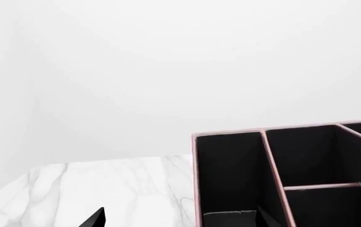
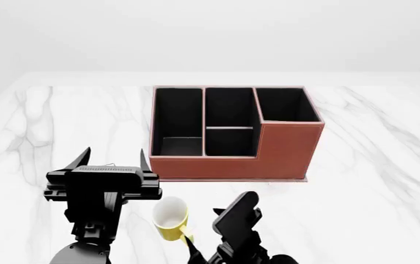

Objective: Pick up the yellow and white mug and place it to the right of the caddy.

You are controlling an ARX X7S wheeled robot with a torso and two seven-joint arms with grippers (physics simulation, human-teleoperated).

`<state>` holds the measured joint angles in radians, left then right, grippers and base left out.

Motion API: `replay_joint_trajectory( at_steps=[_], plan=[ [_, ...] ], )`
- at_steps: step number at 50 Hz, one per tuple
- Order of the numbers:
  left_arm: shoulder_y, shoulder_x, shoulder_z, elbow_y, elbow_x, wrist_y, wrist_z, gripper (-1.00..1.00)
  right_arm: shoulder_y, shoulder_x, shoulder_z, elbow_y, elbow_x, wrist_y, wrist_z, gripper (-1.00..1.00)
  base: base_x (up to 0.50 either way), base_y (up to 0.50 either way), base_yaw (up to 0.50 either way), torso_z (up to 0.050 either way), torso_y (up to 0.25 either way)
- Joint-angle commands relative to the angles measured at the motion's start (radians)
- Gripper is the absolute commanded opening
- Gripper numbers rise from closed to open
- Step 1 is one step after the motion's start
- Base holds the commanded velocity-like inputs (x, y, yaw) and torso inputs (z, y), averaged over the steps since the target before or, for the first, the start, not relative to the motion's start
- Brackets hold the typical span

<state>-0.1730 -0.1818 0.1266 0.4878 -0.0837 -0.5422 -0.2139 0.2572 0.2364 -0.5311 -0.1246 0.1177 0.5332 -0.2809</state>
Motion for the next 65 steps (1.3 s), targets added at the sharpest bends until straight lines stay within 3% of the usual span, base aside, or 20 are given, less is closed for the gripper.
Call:
replay_joint_trajectory(
  at_steps=[1,50,51,65],
  plan=[
    [-0.007,0.0,0.007,-0.024,-0.006,0.014,0.008,1.0,0.04,-0.029,-0.015,0.1,-0.014,-0.028,-0.002,1.0,0.0,0.0,0.0,0.0,0.0],
    [0.004,-0.022,0.016,-0.02,-0.043,0.032,-0.013,1.0,0.199,-0.15,-0.101,0.579,-0.021,-0.192,-0.027,1.0,0.0,0.0,0.0,0.0,0.0],
    [0.004,-0.023,0.016,-0.02,-0.043,0.032,-0.013,1.0,0.201,-0.152,-0.102,0.586,-0.019,-0.194,-0.029,-1.0,0.0,0.0,0.0,0.0,0.0],
    [0.004,-0.03,0.021,-0.01,-0.051,0.027,-0.019,1.0,0.198,-0.137,-0.109,0.549,-0.002,-0.17,-0.023,-1.0,0.0,0.0,0.0,0.0,0.0]
  ],
)
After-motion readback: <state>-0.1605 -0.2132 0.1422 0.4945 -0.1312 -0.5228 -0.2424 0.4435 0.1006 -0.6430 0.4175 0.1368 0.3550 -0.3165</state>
